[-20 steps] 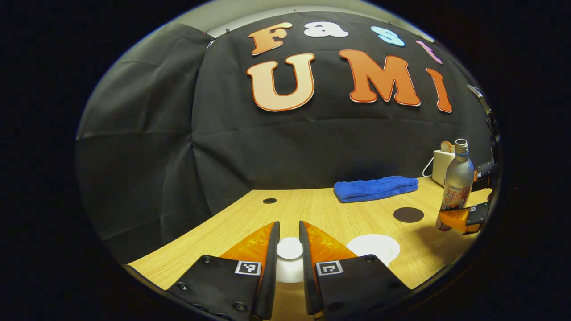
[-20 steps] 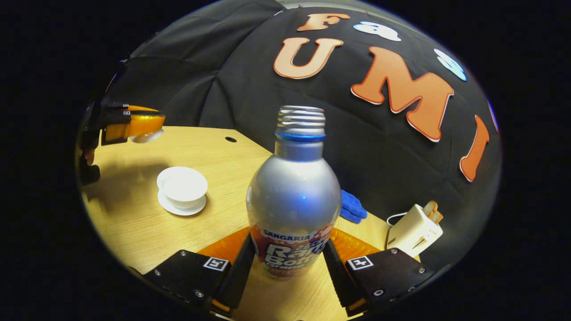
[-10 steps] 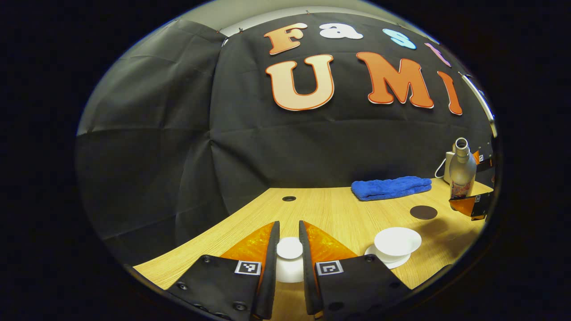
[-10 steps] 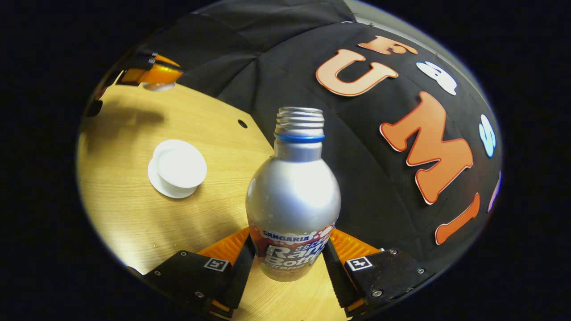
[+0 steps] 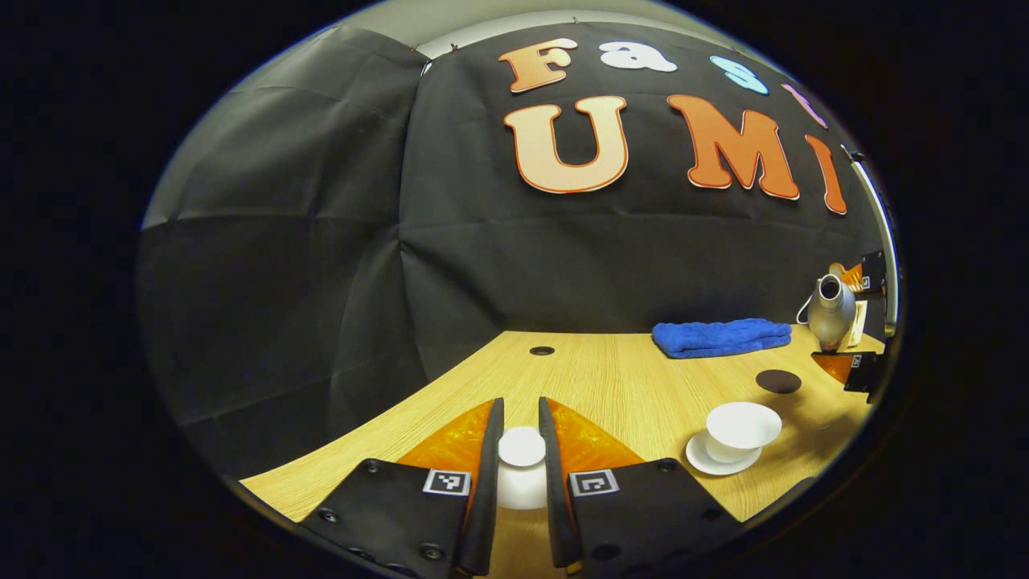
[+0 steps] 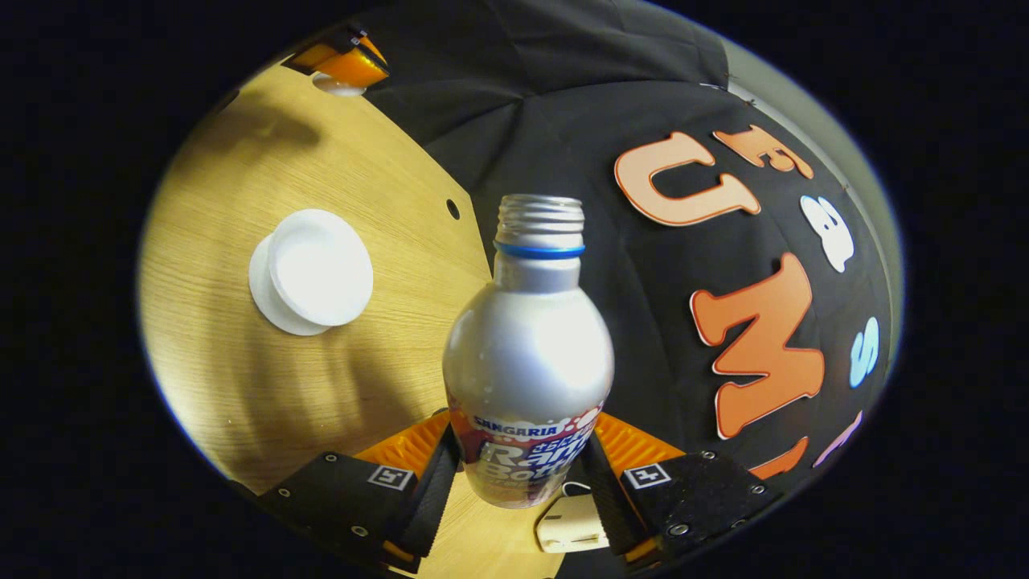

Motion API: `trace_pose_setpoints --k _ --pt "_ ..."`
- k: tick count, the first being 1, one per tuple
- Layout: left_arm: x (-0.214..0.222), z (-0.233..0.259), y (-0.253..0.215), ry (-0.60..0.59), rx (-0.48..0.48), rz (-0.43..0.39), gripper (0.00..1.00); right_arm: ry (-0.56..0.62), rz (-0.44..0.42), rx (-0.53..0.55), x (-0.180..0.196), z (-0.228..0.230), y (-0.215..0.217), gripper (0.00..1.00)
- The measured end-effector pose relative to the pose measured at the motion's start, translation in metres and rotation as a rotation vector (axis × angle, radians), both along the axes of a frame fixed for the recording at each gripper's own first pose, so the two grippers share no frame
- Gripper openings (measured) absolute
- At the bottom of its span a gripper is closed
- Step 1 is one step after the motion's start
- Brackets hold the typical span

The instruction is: Open the teacup lid with one hand, grasp the water bottle and pour water into the teacup with the other hand; after pouring, place the water bottle on the coaster and then close the teacup lid.

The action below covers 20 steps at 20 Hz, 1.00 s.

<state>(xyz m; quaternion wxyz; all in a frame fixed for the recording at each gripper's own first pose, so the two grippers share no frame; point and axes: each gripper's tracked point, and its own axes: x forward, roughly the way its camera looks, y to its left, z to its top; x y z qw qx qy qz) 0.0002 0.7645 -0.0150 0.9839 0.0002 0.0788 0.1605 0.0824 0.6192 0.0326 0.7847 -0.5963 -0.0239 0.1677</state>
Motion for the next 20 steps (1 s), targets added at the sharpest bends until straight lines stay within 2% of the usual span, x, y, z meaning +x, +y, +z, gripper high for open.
trace_pose_setpoints --k 5,9,14,20 --pt "-0.005 -0.004 0.013 0.011 0.004 0.015 0.31 -0.093 0.037 -0.095 0.000 0.002 0.002 0.80" --pt "-0.006 -0.004 0.016 0.011 0.007 0.019 0.31 -0.212 0.071 -0.241 0.002 0.000 0.003 0.80" --pt "-0.003 -0.010 0.016 0.029 -0.001 0.020 0.31 -0.258 0.091 -0.310 0.013 0.000 0.002 0.80" --pt "-0.004 -0.010 0.017 0.034 0.000 0.016 0.31 -0.401 0.113 -0.421 0.016 0.015 0.009 0.80"
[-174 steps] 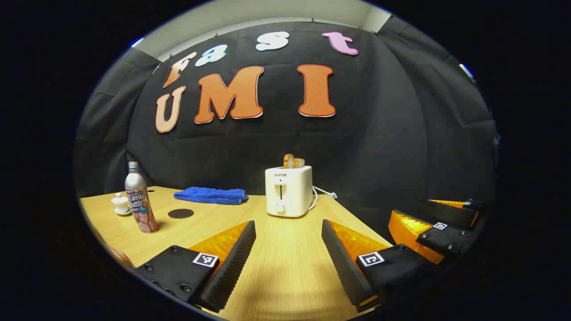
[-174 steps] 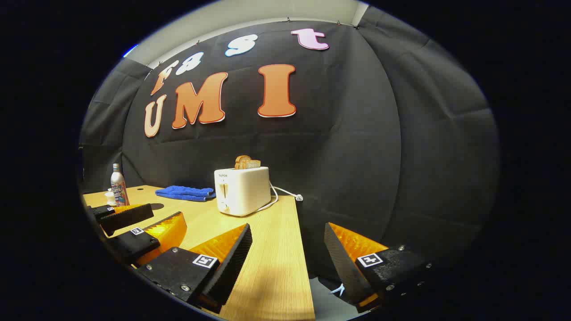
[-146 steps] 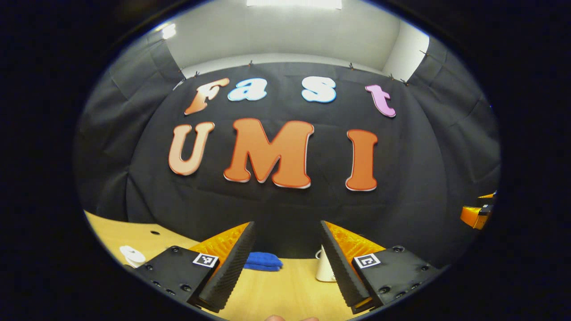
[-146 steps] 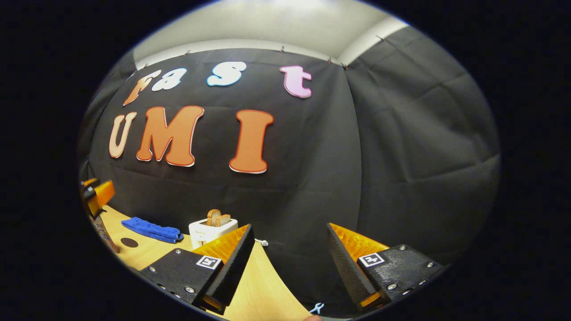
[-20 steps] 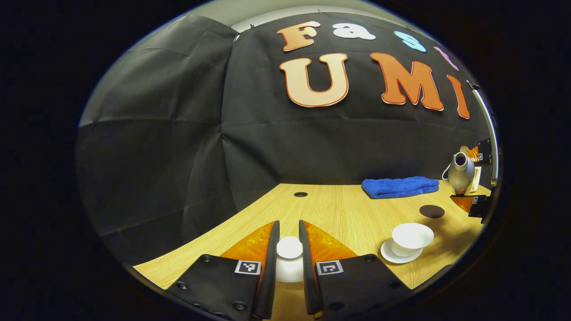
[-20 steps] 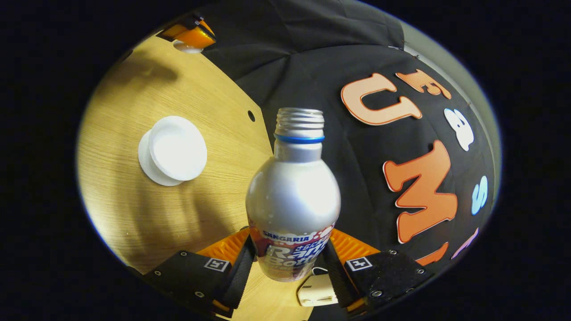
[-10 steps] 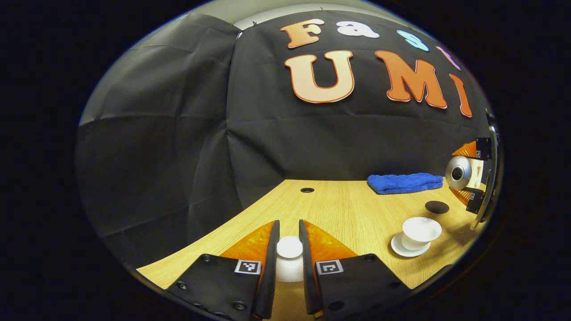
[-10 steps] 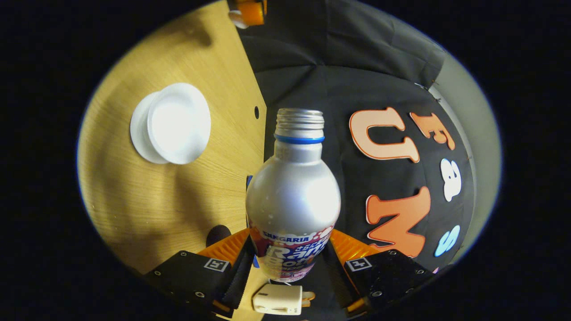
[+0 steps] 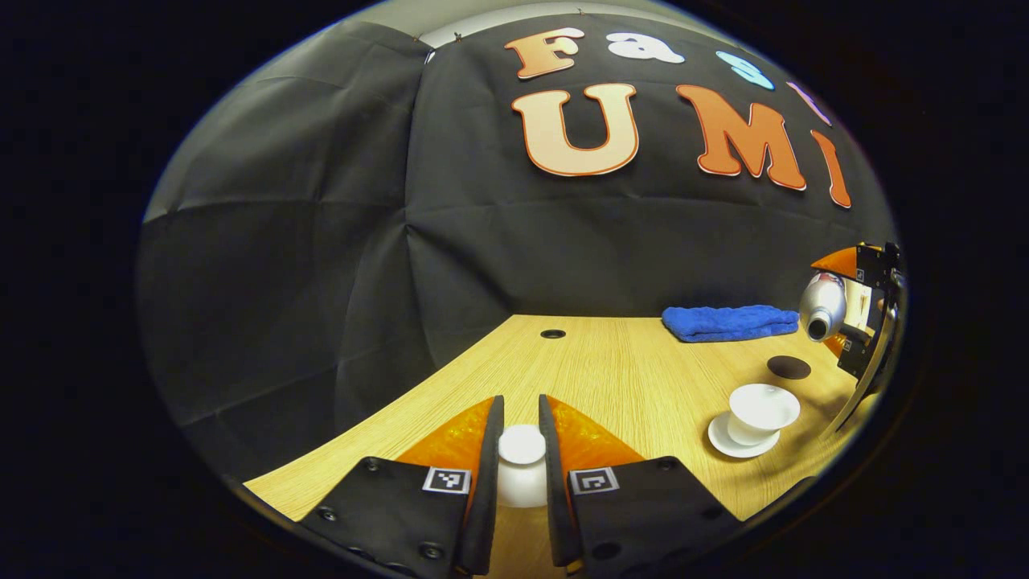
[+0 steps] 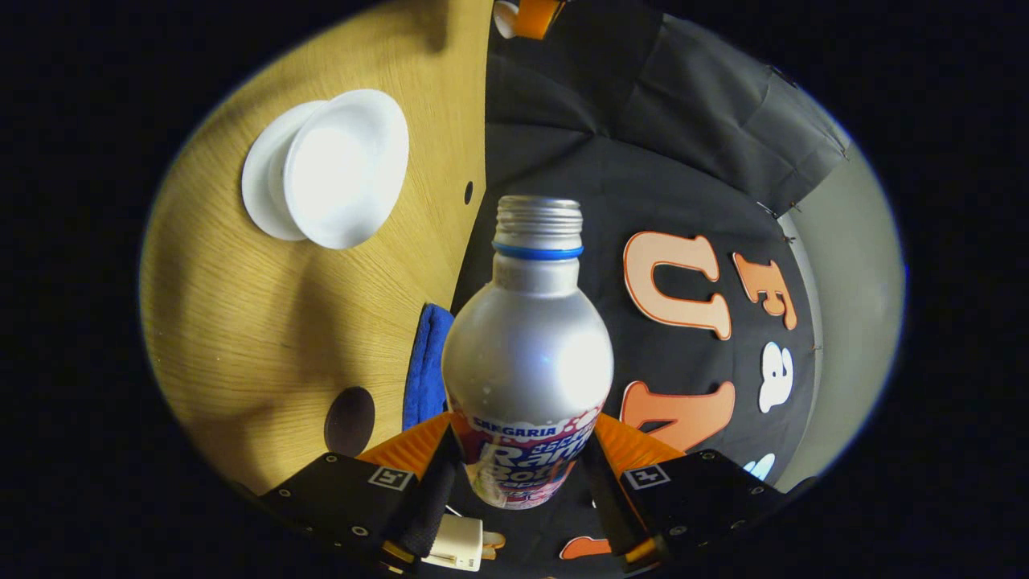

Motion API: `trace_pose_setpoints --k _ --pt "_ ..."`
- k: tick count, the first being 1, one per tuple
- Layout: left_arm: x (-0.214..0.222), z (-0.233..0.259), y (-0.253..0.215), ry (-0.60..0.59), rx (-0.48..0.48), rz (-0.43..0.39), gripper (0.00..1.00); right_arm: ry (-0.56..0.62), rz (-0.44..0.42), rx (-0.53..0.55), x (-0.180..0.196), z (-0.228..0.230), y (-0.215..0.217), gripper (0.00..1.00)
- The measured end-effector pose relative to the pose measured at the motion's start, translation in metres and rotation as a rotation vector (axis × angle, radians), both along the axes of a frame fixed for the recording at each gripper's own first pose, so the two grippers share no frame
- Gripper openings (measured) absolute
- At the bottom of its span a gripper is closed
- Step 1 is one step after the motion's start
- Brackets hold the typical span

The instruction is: Open the teacup lid with one hand, grasp the water bottle and pour water into the teacup with the other hand; after pouring, place the water bottle on the coaster and then close the teacup lid.

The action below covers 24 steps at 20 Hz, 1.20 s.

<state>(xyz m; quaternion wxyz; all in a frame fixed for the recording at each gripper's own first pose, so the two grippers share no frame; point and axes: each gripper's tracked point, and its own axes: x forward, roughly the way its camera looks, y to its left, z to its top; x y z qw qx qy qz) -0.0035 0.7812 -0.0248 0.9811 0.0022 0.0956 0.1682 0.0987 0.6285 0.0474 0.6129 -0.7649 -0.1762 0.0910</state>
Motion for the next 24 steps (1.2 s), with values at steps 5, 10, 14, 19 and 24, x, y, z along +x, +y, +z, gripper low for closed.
trace_pose_setpoints --k 5,10,14,19,24 --pt "0.001 -0.005 -0.001 0.014 -0.005 -0.004 0.31 -0.040 0.011 -0.034 0.005 0.002 0.005 0.80" --pt "0.002 -0.006 -0.001 0.023 -0.014 -0.004 0.31 -0.091 0.025 -0.072 0.008 0.008 0.009 0.79" --pt "-0.001 -0.005 -0.002 0.034 -0.016 -0.002 0.31 -0.115 0.034 -0.088 0.010 0.011 0.010 0.79" --pt "-0.003 -0.002 -0.003 0.035 -0.010 -0.001 0.31 -0.174 0.051 -0.113 0.010 0.018 0.012 0.80" --pt "-0.003 0.000 -0.002 0.032 -0.011 0.000 0.31 -0.217 0.058 -0.115 0.010 0.022 0.013 0.79"
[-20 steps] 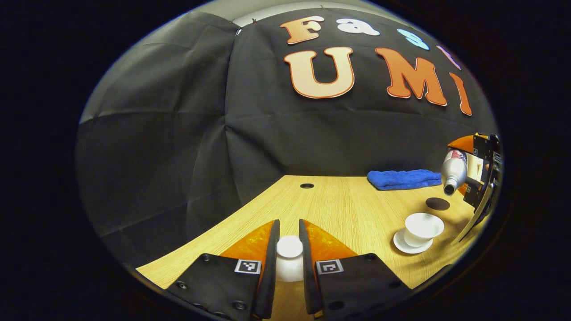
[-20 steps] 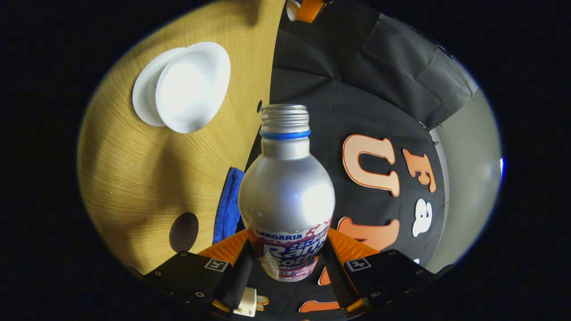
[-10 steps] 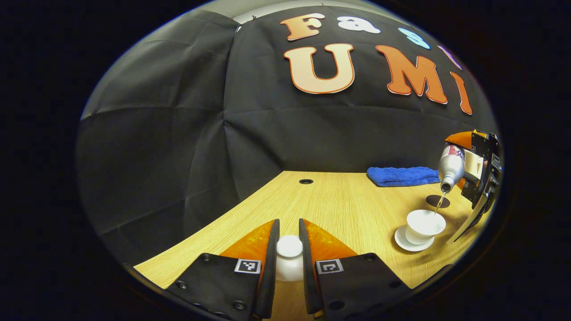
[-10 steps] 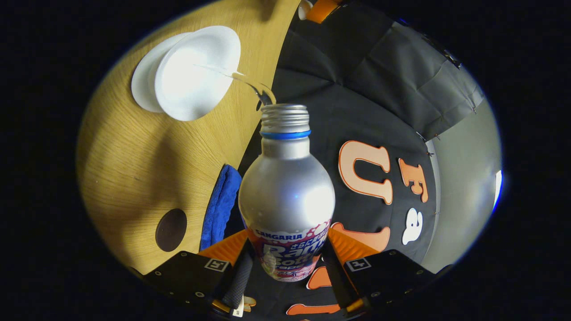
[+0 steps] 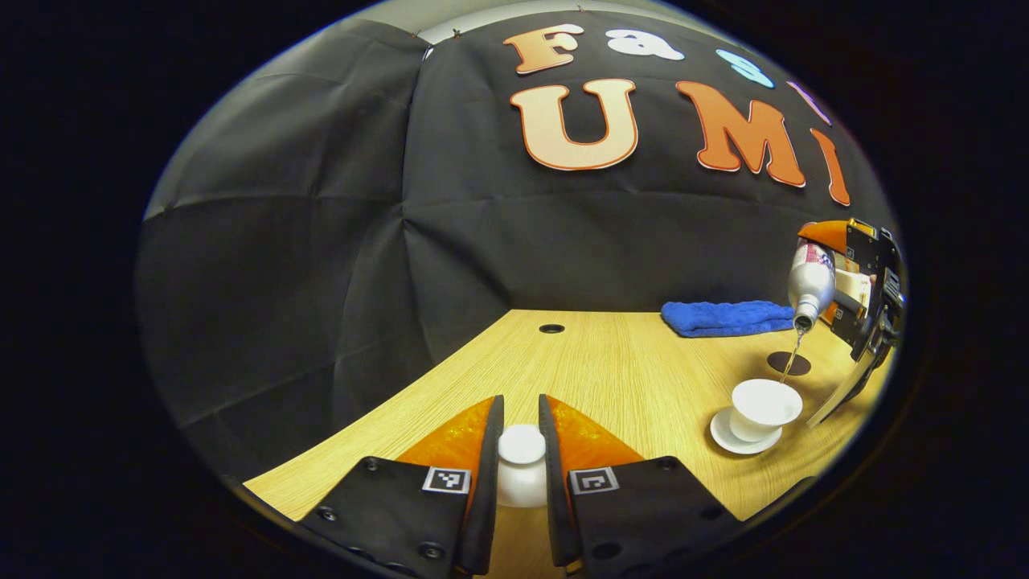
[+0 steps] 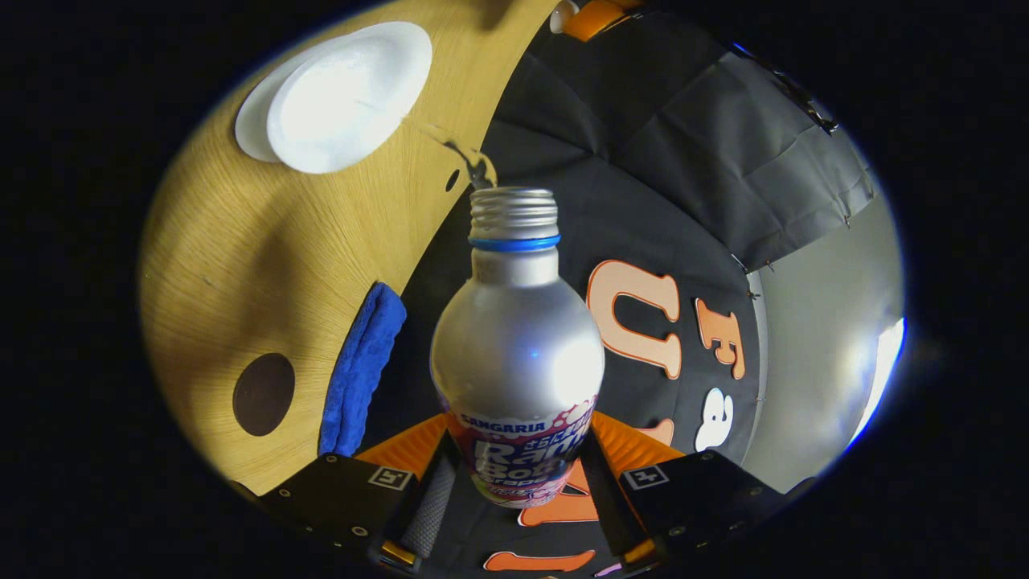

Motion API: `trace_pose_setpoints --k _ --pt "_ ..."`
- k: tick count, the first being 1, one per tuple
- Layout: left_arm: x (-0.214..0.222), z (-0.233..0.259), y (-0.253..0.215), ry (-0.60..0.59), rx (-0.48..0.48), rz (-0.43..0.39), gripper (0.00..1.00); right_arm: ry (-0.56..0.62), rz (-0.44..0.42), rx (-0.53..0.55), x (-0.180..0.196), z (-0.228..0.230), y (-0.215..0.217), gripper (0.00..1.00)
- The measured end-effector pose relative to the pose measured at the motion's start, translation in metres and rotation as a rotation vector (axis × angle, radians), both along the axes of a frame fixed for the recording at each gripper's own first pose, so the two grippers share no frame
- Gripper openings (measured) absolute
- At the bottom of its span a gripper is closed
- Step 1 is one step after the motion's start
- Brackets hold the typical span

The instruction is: Open the teacup lid with one hand, grasp the water bottle and pour water into the teacup with the other hand; after pouring, place the water bottle on the coaster and then close the teacup lid.

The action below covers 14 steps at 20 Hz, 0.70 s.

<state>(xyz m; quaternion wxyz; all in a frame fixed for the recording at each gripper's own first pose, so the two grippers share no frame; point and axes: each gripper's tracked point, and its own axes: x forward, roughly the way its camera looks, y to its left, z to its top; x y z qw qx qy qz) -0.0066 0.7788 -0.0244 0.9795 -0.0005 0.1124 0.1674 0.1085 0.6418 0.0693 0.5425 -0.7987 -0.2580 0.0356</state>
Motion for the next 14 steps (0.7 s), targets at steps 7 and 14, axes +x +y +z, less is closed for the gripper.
trace_pose_setpoints --k 7,14 --pt "-0.003 0.002 0.001 0.000 0.006 0.012 0.31 -0.056 0.029 0.005 -0.001 0.005 0.002 0.79" --pt "-0.010 0.010 0.003 -0.019 0.012 0.039 0.31 -0.130 0.067 -0.023 -0.002 0.011 0.006 0.77"
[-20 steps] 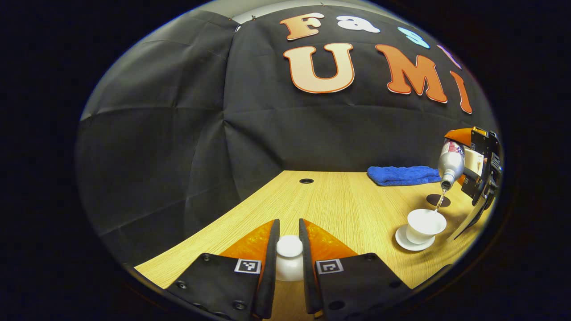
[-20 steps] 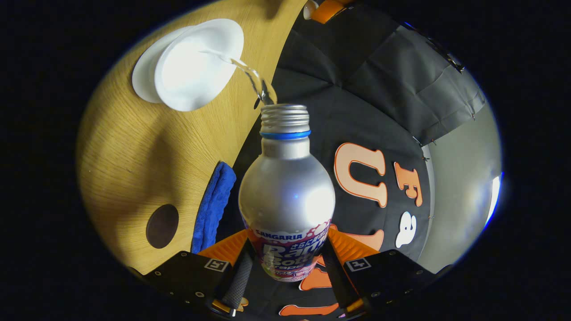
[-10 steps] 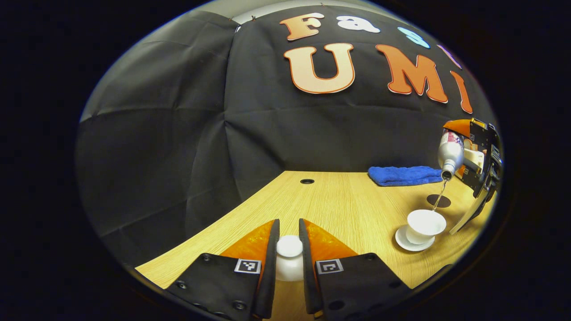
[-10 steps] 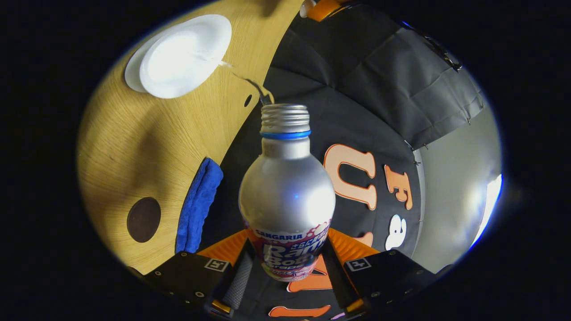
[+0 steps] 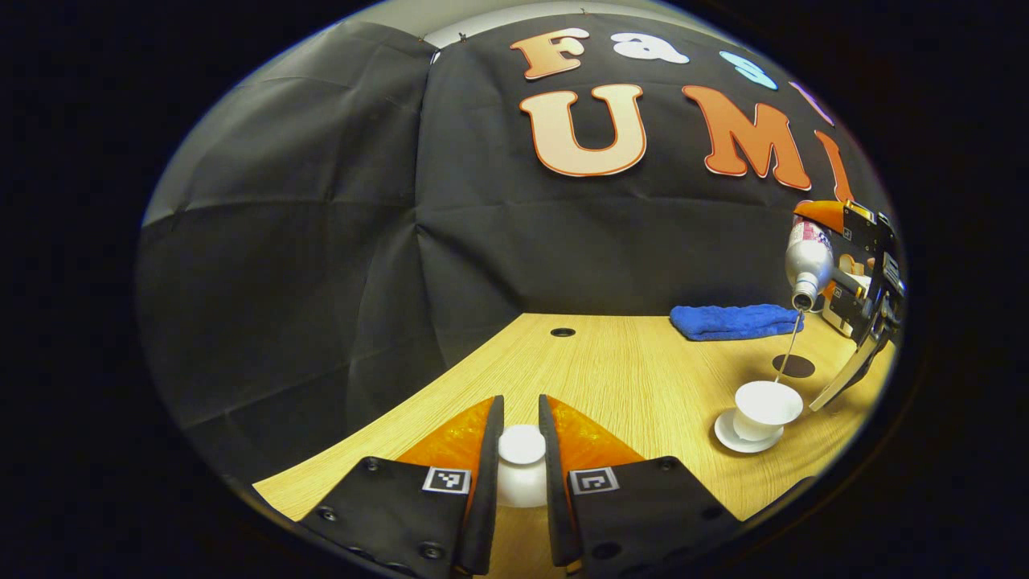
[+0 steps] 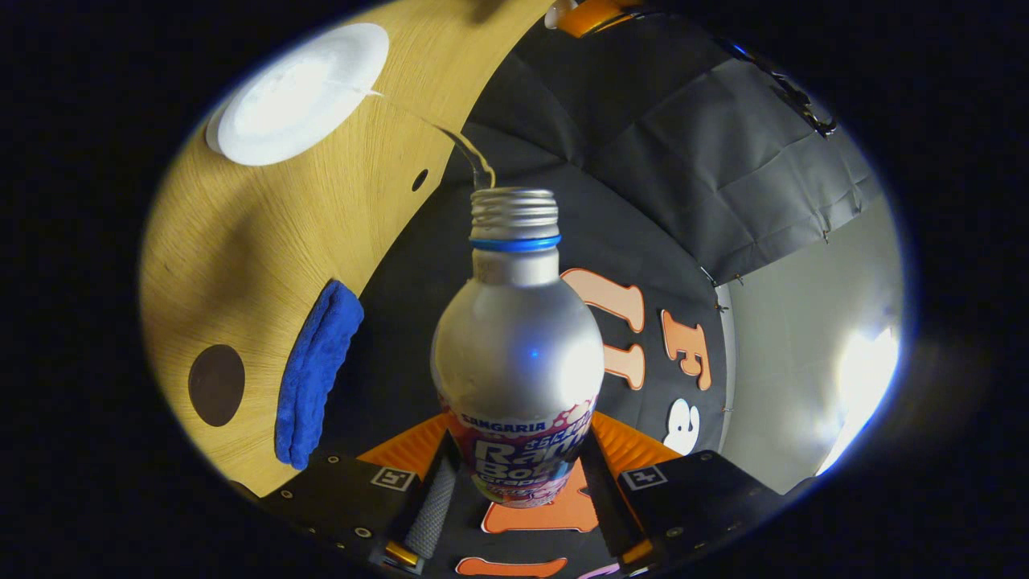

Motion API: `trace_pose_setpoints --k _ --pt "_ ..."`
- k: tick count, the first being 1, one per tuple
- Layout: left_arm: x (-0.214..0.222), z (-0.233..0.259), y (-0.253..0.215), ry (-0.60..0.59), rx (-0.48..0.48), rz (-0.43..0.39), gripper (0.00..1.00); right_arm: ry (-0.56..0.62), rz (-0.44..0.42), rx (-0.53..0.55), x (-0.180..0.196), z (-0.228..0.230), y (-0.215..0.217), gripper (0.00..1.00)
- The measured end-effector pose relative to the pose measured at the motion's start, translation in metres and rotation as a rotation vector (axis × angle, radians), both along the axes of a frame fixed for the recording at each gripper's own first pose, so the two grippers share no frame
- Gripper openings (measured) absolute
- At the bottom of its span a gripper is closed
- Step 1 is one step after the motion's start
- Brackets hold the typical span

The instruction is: Open the teacup lid with one hand, grasp the water bottle and pour water into the teacup with the other hand; after pouring, place the water bottle on the coaster and then close the teacup lid.

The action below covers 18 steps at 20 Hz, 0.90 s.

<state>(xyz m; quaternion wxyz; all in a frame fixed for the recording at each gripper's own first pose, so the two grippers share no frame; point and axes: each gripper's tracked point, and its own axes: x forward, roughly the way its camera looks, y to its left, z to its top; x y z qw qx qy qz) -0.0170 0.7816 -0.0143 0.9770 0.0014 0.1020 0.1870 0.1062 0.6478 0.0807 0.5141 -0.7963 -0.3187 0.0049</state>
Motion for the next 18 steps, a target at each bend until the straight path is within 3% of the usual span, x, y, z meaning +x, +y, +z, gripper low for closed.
trace_pose_setpoints --k 2,4,5,8,18 --pt "-0.002 0.000 -0.001 -0.002 0.003 0.001 0.27 -0.039 0.008 -0.015 -0.003 0.004 0.002 0.78" --pt "-0.003 0.000 -0.003 -0.002 -0.001 -0.002 0.27 -0.073 0.019 -0.027 -0.003 0.006 0.003 0.74" --pt "-0.004 -0.001 -0.004 -0.004 -0.003 -0.003 0.31 -0.078 0.024 -0.040 -0.003 0.005 0.004 0.78" --pt "-0.005 -0.001 -0.008 -0.006 -0.006 -0.010 0.31 -0.092 0.027 -0.050 -0.004 0.006 0.004 0.77" --pt "0.003 0.001 -0.021 -0.017 0.002 -0.035 0.31 -0.030 0.047 -0.071 -0.013 -0.036 0.014 0.78"
